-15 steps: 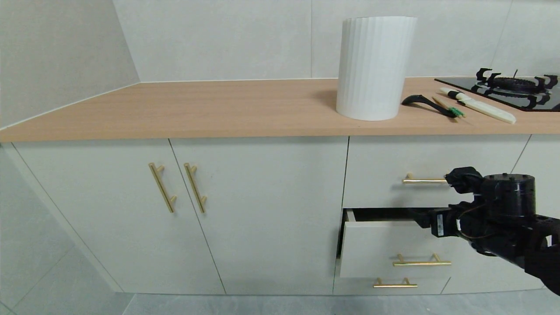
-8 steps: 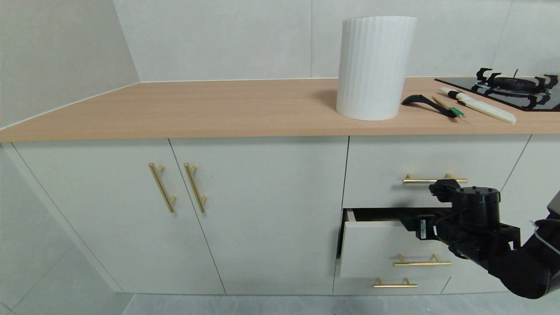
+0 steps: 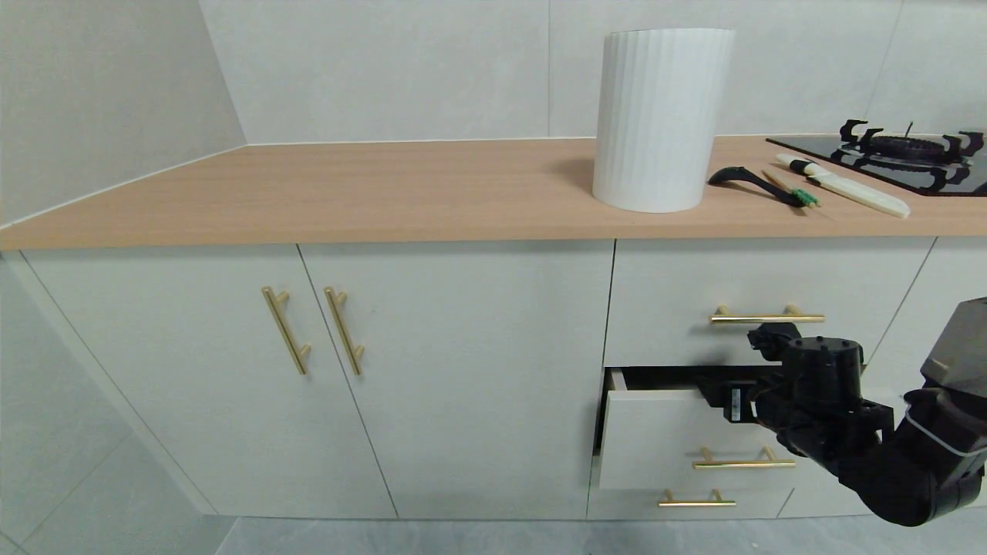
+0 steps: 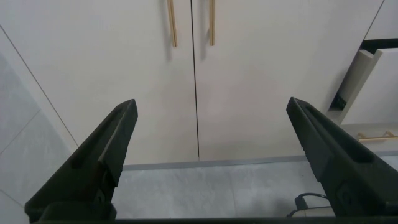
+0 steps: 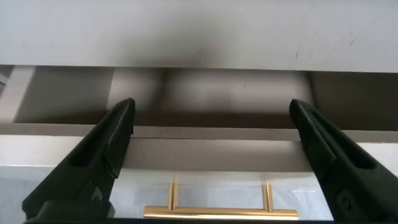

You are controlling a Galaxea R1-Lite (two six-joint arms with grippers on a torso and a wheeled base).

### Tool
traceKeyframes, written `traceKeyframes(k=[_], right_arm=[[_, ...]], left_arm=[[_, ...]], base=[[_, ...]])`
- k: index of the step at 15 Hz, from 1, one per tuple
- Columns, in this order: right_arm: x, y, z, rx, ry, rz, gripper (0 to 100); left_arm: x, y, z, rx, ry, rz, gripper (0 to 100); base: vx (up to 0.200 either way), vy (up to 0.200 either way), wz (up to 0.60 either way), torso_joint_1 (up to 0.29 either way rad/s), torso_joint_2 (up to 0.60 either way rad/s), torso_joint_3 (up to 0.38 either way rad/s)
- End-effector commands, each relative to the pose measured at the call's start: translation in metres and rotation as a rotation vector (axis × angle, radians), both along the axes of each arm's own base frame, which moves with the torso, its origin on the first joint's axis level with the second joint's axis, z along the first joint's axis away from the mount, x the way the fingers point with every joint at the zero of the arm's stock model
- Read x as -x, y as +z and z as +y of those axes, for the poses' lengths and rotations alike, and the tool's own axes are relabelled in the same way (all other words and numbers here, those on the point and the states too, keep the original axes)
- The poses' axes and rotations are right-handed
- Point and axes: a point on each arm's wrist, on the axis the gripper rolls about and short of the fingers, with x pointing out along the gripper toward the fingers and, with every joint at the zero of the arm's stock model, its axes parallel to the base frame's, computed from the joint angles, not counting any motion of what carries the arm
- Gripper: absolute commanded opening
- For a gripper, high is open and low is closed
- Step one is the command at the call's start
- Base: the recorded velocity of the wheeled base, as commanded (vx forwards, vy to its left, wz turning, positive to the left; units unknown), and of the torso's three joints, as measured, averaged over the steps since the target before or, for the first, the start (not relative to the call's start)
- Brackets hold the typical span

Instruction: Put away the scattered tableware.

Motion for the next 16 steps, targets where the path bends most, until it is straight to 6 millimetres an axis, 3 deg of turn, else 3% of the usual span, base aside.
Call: traceKeyframes(k=[1, 8, 16], right_arm=[[0.0, -0.007, 0.0, 0.008, -0.003, 0.025, 100], [0.01, 0.007, -0.002, 0.024, 0.001, 0.073, 100], [0.037, 0.039, -0.008, 0.034, 0.031, 0.198, 100]], left_arm=[[0.0, 0.0, 0.0, 0.0, 0.001, 0.002, 100], [0.0, 0.0, 0.0, 0.0, 0.001, 0.002, 100], [0.0, 0.0, 0.0, 0.0, 0.001, 0.002, 100]], base=[[0.0, 0.0, 0.0, 0.0, 0.0, 0.0], [0.0, 0.0, 0.0, 0.0, 0.0, 0.0], [0.0, 0.0, 0.0, 0.0, 0.0, 0.0]])
